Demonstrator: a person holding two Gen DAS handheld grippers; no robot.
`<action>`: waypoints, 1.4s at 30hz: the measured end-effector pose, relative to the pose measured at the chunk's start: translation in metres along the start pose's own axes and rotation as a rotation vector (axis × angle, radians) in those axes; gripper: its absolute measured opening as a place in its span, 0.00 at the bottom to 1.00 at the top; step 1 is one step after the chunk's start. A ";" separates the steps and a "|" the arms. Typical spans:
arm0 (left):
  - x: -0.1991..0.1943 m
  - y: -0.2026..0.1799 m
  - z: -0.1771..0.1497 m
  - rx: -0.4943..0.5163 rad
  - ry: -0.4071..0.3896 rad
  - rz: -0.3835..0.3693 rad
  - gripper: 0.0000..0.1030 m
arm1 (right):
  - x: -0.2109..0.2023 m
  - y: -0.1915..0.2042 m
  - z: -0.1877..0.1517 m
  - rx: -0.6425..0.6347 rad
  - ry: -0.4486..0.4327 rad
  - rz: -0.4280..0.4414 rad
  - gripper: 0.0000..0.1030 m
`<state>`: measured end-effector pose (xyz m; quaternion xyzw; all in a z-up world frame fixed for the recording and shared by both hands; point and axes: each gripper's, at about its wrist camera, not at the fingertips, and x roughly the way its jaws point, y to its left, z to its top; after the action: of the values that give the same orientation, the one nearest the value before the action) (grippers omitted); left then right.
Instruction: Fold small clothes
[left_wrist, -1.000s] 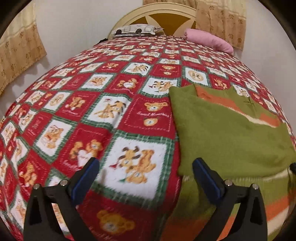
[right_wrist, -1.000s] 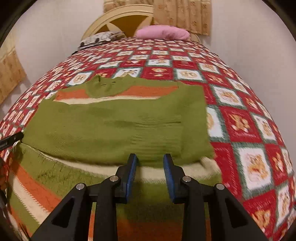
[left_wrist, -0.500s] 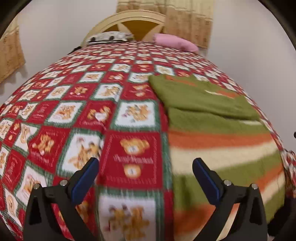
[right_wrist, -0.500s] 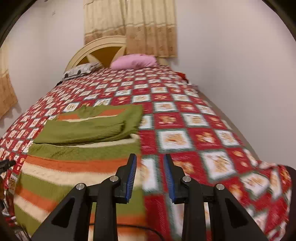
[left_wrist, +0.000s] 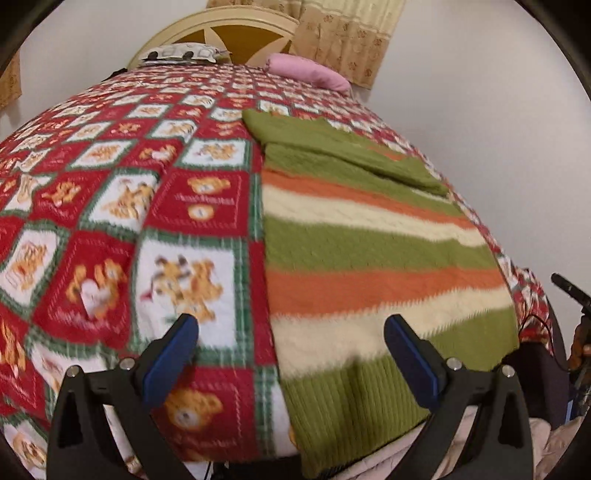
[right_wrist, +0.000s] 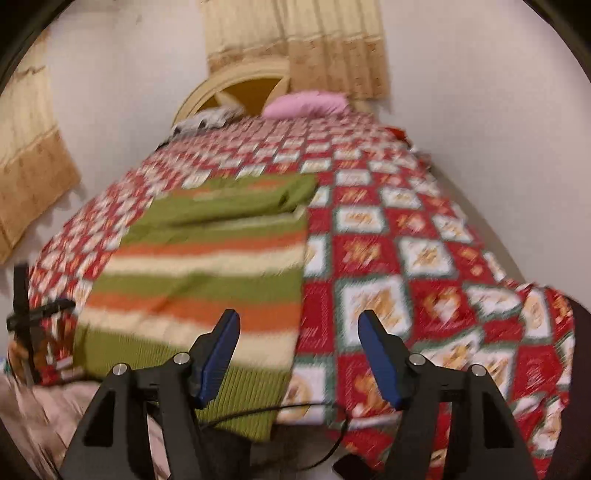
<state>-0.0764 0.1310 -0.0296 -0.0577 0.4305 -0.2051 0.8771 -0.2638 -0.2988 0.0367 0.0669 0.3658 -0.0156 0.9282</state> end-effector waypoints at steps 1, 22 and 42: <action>0.001 -0.002 -0.004 0.001 0.008 0.000 0.98 | 0.006 0.003 -0.008 0.002 0.022 0.012 0.65; -0.005 -0.022 -0.046 0.035 0.087 -0.133 0.81 | 0.063 0.031 -0.069 0.011 0.202 0.114 0.53; -0.006 -0.025 -0.028 0.020 0.130 -0.189 0.11 | 0.050 0.017 -0.044 0.130 0.160 0.272 0.05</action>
<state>-0.1090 0.1128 -0.0354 -0.0760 0.4771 -0.2946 0.8245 -0.2553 -0.2746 -0.0275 0.1766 0.4243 0.0918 0.8834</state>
